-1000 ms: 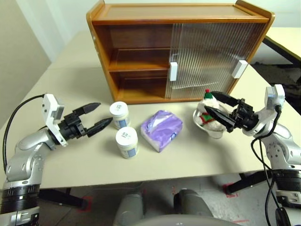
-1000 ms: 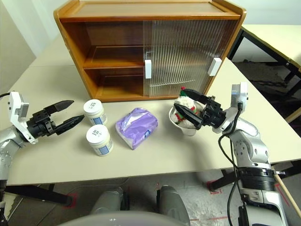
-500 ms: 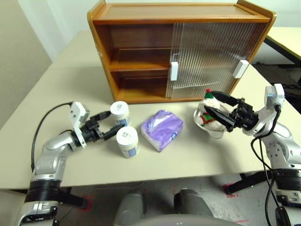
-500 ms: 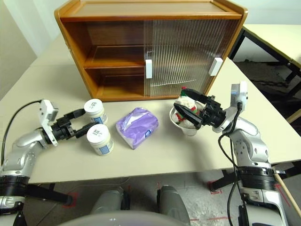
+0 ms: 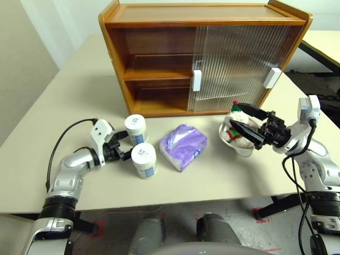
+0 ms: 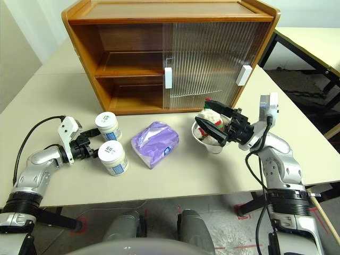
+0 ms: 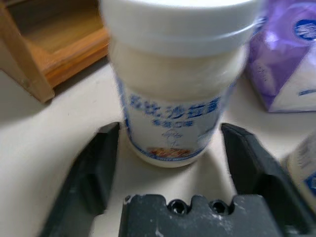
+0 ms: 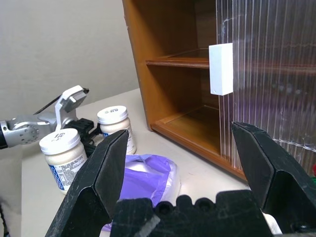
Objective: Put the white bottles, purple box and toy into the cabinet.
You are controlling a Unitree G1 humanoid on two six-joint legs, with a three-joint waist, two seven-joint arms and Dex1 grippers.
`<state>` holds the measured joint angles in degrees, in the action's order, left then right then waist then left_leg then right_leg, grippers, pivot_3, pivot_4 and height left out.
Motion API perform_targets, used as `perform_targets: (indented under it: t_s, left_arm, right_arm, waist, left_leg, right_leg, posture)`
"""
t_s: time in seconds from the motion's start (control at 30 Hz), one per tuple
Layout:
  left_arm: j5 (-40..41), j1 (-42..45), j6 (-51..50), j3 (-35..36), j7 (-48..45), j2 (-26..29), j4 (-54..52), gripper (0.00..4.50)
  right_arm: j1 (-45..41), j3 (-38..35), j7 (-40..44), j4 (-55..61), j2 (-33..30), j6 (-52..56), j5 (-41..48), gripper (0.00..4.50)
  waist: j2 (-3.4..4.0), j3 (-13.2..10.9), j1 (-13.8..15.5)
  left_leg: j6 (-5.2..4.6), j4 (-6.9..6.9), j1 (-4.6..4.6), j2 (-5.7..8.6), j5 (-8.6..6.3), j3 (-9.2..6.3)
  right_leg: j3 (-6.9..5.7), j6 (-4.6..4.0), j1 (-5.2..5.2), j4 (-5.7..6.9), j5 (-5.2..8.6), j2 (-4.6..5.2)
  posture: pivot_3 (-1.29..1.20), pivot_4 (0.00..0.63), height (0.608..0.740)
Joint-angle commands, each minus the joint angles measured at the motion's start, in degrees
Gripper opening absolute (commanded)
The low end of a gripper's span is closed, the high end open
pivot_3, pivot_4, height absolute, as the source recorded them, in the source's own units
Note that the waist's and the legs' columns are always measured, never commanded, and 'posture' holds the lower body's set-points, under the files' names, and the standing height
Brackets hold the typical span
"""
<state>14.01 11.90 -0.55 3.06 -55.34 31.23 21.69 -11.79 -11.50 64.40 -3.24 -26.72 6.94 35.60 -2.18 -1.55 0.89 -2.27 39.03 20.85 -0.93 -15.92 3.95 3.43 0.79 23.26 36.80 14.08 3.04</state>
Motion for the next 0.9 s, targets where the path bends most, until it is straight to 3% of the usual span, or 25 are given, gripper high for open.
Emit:
perform_targets:
  t_s: [0.03, 0.57, 0.9]
  left_arm:
    - [-0.47, 1.9, 0.08, -0.63, 1.74, -1.93, 1.05, 3.0]
    - [0.26, 3.45, 0.14, -0.9, 2.13, -3.88, 0.07, 2.97]
    - [-1.3, 10.15, -4.53, -2.02, 8.32, -5.42, -3.02, 2.97]
  right_arm:
    - [0.33, 0.14, -0.79, 1.18, 0.58, 0.47, 0.54, 4.5]
    - [0.75, 0.02, -1.04, 1.93, 0.17, 0.84, 0.25, 4.5]
    - [0.82, 0.57, -0.66, 2.45, 0.98, -0.04, 0.21, 4.5]
  waist:
    - [0.0, 0.0, 0.09]
    - [-0.01, 0.0, -0.07]
    - [-0.05, -0.03, 0.07]
  left_leg:
    - [0.0, 0.0, 0.0, 0.0, 0.0, 0.0]
    - [0.0, 0.0, 0.21, 0.0, 0.0, -0.05]
    - [-0.02, 0.0, 0.26, 0.03, 0.01, -0.09]
  right_leg:
    - [0.0, 0.0, 0.0, 0.0, 0.0, 0.01]
    - [-0.04, 0.03, 0.12, -0.02, -0.03, -0.02]
    - [-0.05, 0.08, 0.12, -0.06, -0.06, -0.04]
  posture:
    - [0.04, 0.0, 0.74]
    - [0.04, 0.0, 0.74]
    - [0.04, 0.0, 0.74]
